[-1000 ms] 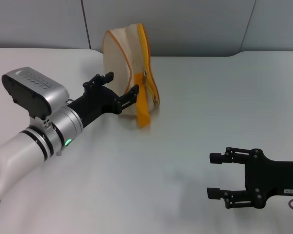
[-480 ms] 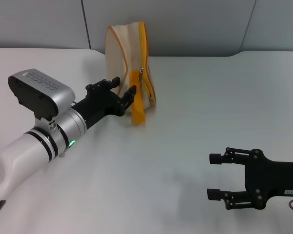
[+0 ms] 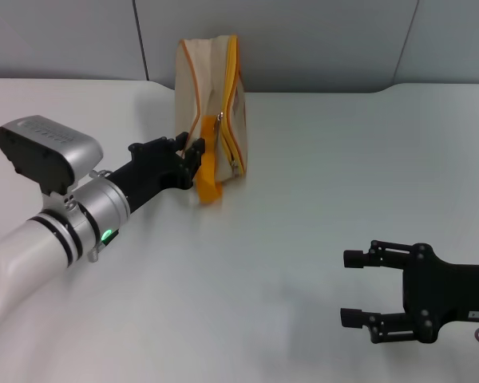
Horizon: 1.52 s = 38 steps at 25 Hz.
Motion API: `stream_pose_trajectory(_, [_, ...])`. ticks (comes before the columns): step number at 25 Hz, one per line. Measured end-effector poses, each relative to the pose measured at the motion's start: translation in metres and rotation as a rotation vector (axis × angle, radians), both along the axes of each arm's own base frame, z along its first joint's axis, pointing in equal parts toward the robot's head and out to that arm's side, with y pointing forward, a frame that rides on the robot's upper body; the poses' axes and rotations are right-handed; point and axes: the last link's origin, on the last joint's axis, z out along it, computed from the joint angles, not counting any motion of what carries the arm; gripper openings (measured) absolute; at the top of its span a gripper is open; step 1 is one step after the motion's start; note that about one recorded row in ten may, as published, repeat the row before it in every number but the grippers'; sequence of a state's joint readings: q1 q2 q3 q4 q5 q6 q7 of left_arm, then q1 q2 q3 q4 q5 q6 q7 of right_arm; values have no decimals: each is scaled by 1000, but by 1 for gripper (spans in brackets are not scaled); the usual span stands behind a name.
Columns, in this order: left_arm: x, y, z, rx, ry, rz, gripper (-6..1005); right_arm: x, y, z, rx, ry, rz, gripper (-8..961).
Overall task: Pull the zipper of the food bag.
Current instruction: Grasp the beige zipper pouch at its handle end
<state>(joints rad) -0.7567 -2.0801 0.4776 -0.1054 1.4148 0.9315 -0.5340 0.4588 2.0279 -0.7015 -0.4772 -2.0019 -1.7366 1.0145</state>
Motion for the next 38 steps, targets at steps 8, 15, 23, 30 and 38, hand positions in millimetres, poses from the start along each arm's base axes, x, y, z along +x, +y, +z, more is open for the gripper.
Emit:
stream_pose_trajectory(8, [-23,-21,28,-150,-79,-36,203,-1,-1,2,6,12,7,774])
stream_pose_trajectory(15, [-41,-53,58,-329,-72,-112,196,-2,-1,4,8,21,14,772])
stream_pose_trajectory(23, [-40,-74,76,-513,-2,-273,187,-5,-4,8,-5,44,36,769])
stream_pose_trajectory(30, [-43,-49,90,-391,83,-254,182,-3,-9,14,4,56,40,767])
stream_pose_trajectory(38, [-39,-8,87,-259,215,-180,164,1,-13,16,9,61,27,764])
